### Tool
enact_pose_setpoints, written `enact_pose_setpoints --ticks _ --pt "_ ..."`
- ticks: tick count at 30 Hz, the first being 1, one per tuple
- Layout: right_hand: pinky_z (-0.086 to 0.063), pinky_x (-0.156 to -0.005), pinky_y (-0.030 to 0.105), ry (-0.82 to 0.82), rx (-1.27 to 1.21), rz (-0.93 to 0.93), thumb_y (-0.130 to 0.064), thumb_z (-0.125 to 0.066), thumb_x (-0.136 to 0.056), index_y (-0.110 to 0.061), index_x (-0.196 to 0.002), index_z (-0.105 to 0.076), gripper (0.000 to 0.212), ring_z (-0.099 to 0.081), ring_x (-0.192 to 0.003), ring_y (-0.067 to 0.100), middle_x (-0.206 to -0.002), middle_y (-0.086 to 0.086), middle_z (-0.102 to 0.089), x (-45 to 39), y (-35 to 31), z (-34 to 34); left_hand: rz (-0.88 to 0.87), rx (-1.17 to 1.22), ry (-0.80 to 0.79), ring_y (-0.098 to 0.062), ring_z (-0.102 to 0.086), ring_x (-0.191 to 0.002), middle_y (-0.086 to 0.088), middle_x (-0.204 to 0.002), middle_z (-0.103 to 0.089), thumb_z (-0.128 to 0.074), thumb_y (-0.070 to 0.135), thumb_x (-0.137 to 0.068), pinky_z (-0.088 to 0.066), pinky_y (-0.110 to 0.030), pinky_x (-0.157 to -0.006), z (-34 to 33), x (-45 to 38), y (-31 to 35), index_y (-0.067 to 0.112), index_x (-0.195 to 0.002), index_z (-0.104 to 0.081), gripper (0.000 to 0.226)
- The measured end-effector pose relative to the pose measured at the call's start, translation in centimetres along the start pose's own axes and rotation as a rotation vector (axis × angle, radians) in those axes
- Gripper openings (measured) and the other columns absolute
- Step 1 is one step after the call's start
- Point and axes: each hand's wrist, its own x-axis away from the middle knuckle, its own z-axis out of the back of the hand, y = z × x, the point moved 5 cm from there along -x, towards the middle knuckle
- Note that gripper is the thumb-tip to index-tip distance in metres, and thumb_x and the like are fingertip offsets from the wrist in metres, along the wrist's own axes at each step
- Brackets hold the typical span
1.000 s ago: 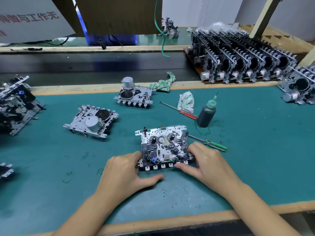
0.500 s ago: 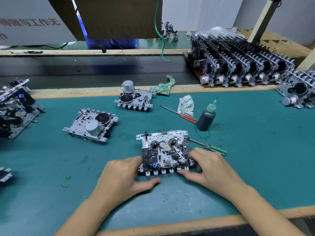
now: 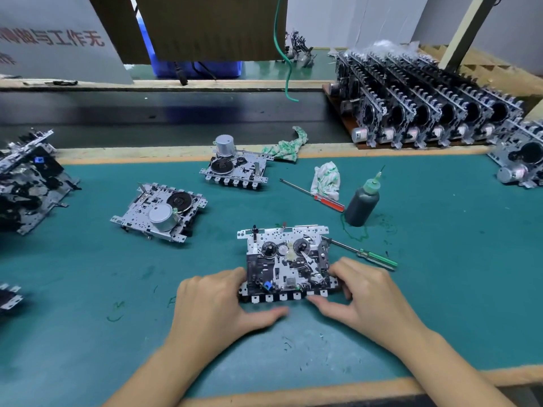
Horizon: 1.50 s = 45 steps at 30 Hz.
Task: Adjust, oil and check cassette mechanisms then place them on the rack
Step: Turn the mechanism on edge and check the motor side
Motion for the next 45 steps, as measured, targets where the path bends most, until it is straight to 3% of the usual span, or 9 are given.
enact_pose_setpoints --ticks 4,9,14,20,24,28,35,40,45 --pt "-0.037 -0.048 0.026 -0.034 -0.026 -0.001 -0.055 -0.061 -0.073 -0.008 -0.069 -0.057 0.047 -0.04 -0.05 0.013 -0.06 -0.006 -0.042 0.0 0.4 0.1 0.174 -0.052 -0.013 -0.022 -0.05 -0.031 0.0 -0.032 -0.044 -0.043 0.08 -0.054 -0.033 -0.021 -0.034 -0.3 0.1 0.1 0.018 -0.044 -0.053 0.064" --pt "-0.031 -0.05 0.021 -0.055 -0.033 0.048 -0.062 -0.063 -0.069 -0.01 -0.067 -0.056 0.052 -0.031 -0.054 0.007 -0.06 -0.007 -0.04 0.0 0.4 0.2 0.257 -0.015 -0.039 -0.022 -0.053 -0.034 0.001 -0.033 -0.046 -0.043 0.081 -0.051 -0.04 -0.026 -0.035 -0.4 0.1 -0.3 0.02 -0.047 -0.057 0.063" --pt "-0.03 -0.048 0.022 0.022 -0.001 0.012 -0.053 -0.059 -0.076 -0.009 -0.063 -0.053 0.047 -0.035 -0.05 0.011 -0.057 -0.005 -0.039 0.1 0.2 0.0 0.109 0.048 -0.095 -0.016 -0.049 -0.034 0.005 -0.034 -0.044 -0.046 0.089 -0.047 -0.042 -0.028 -0.035 -0.5 0.0 -0.7 0.02 -0.048 -0.043 0.069" --pt "-0.039 -0.044 0.029 0.054 -0.007 -0.052 -0.061 -0.06 -0.07 -0.009 -0.066 -0.054 0.053 -0.038 -0.047 0.012 -0.059 -0.007 -0.04 0.0 0.2 0.4 -0.073 0.089 -0.114 -0.014 -0.045 -0.031 0.006 -0.034 -0.042 -0.052 0.081 -0.056 -0.039 -0.023 -0.031 -0.6 0.2 0.0 0.02 -0.046 -0.042 0.063" --pt "-0.034 -0.046 0.027 0.022 0.029 -0.029 -0.06 -0.056 -0.074 -0.01 -0.065 -0.051 0.051 -0.035 -0.049 0.012 -0.06 -0.007 -0.038 0.0 0.0 0.2 -0.07 0.1 -0.007 -0.016 -0.046 -0.031 0.002 -0.034 -0.043 -0.054 0.076 -0.056 -0.034 -0.015 -0.036 0.3 -0.1 0.4 0.039 -0.057 -0.021 0.049" --pt "-0.031 -0.046 0.027 0.025 0.075 0.045 -0.052 -0.055 -0.08 -0.008 -0.065 -0.054 0.047 -0.04 -0.049 0.015 -0.059 -0.002 -0.042 0.2 -0.3 0.2 0.027 0.021 -0.033 -0.019 -0.047 -0.03 -0.001 -0.033 -0.041 -0.05 0.079 -0.056 -0.031 -0.022 -0.035 0.1 0.1 0.1 0.025 -0.045 -0.044 0.056" --pt "-0.031 -0.042 0.026 0.042 0.017 0.045 -0.057 -0.06 -0.071 -0.009 -0.063 -0.056 0.048 -0.039 -0.047 0.013 -0.056 -0.004 -0.042 0.6 -0.8 0.5 0.073 -0.012 0.009 -0.022 -0.044 -0.027 -0.002 -0.031 -0.038 -0.05 0.073 -0.057 -0.031 -0.021 -0.034 0.0 -0.1 -0.4 0.015 -0.041 -0.047 0.061" --pt "-0.03 -0.038 0.024 0.087 0.074 0.014 -0.058 -0.055 -0.077 -0.012 -0.058 -0.049 0.05 -0.035 -0.044 0.016 -0.052 -0.002 -0.039 0.5 -1.1 0.3 0.021 0.025 -0.083 -0.022 -0.046 -0.031 -0.002 -0.032 -0.04 -0.044 0.089 -0.051 -0.033 -0.025 -0.035 -0.1 -0.2 -0.8 0.016 -0.045 -0.05 0.074" --pt "-0.025 -0.043 0.024 0.074 0.083 0.011 -0.056 -0.054 -0.078 -0.012 -0.061 -0.048 0.048 -0.029 -0.047 0.012 -0.056 -0.006 -0.033 0.4 -1.1 0.5 0.006 0.068 -0.117 -0.02 -0.045 -0.031 0.001 -0.032 -0.04 -0.045 0.09 -0.05 -0.037 -0.029 -0.033 -0.2 0.1 -0.7 0.017 -0.045 -0.046 0.074"
